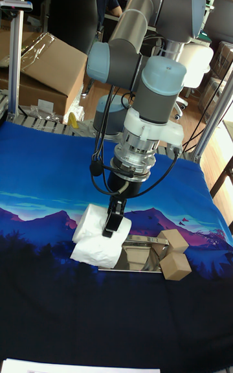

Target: Put the toilet paper on its holder

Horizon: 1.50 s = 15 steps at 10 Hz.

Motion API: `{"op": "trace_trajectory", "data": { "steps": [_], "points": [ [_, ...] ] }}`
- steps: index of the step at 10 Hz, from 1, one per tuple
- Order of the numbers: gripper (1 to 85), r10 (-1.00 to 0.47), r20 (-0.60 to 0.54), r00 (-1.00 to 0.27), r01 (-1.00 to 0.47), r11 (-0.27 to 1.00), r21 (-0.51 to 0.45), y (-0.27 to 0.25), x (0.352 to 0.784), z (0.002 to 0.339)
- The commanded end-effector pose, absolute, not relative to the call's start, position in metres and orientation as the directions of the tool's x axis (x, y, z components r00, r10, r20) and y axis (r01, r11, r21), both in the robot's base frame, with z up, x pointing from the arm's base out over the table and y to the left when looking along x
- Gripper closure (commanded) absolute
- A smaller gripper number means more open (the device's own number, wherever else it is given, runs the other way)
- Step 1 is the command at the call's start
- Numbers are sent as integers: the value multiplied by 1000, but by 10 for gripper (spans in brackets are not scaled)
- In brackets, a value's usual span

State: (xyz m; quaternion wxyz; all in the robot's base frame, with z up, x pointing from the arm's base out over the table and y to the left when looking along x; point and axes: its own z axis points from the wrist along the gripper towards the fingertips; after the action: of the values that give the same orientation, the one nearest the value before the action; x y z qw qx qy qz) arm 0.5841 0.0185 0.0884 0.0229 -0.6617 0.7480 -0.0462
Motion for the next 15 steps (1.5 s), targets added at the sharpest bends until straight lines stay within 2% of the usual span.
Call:
{"op": "trace_trajectory", "data": {
  "steps": [1,9,15],
  "points": [
    [370,-989,-9,-150,-984,150,-97,29,583,89],
    [370,-985,5,-172,-981,171,-96,39,577,97],
    [370,-999,13,-30,-990,28,-139,53,583,93]
  ]
}}
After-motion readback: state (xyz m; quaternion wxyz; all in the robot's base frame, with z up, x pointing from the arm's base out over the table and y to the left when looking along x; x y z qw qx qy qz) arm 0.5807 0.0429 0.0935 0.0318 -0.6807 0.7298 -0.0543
